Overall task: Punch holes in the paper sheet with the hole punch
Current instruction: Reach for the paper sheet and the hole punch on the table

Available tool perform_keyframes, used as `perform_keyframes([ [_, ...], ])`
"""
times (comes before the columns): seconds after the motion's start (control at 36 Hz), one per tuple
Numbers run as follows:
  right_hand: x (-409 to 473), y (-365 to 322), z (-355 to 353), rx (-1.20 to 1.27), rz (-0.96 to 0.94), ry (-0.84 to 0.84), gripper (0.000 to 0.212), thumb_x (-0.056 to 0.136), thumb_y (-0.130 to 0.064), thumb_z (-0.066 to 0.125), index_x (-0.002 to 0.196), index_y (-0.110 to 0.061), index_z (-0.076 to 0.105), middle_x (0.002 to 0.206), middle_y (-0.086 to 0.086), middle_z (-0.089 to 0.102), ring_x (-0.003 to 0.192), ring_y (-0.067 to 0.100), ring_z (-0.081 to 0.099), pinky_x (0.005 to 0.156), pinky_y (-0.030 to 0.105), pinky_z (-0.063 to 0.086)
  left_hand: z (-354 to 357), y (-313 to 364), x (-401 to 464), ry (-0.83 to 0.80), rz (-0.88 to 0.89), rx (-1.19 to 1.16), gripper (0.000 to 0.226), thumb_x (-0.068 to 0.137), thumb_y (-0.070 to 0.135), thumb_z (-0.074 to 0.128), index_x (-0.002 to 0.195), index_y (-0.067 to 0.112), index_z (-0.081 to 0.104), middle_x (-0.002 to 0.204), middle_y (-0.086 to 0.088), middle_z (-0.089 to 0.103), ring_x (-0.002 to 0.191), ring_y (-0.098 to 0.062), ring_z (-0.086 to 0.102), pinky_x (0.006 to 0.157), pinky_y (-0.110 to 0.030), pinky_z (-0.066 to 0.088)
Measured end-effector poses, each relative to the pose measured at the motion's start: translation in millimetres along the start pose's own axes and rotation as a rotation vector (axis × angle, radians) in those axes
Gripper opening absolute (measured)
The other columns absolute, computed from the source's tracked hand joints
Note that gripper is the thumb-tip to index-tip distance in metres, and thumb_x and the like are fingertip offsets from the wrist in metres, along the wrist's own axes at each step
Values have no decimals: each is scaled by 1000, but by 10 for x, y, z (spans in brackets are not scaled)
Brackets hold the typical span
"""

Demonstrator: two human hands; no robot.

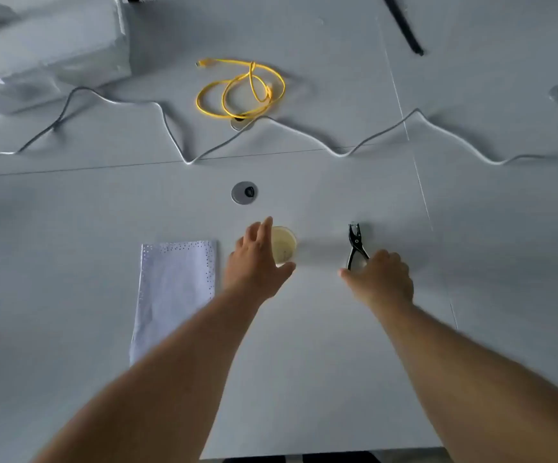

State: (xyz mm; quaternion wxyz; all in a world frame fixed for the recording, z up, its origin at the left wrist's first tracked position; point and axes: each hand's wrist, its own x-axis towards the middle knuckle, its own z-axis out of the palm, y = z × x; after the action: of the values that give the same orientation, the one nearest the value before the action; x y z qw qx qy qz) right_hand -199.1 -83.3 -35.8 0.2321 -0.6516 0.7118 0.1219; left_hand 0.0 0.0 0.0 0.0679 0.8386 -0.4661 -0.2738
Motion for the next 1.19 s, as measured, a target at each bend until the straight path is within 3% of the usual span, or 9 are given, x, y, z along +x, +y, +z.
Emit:
perform_keyframes([
  [0.25,39,60,39,-64,-53,28,67,77,-51,69,122,-2,56,122,16,60,114,38,59,88,43,52,112,44,-29,11,-16,25,84,87,46,71,159,24,33,156,-3,48,137,-30,49,102,-42,45],
  [0.61,-428,472,191,-57,-75,1,63,75,-51,68,119,-6,57,119,13,61,111,36,60,86,41,53,316,-41,-653,-19,-17,30,84,88,50,70,159,28,32,156,1,47,138,-26,48,98,-38,46],
  [1.19,-1538,1165,607,-55,-4,-43,71,81,-58,64,129,-8,54,125,11,58,114,32,60,87,40,51,744,-398,-1778,-135,198,98,89,88,53,67,163,30,25,158,3,44,140,-23,47,107,-35,43],
])
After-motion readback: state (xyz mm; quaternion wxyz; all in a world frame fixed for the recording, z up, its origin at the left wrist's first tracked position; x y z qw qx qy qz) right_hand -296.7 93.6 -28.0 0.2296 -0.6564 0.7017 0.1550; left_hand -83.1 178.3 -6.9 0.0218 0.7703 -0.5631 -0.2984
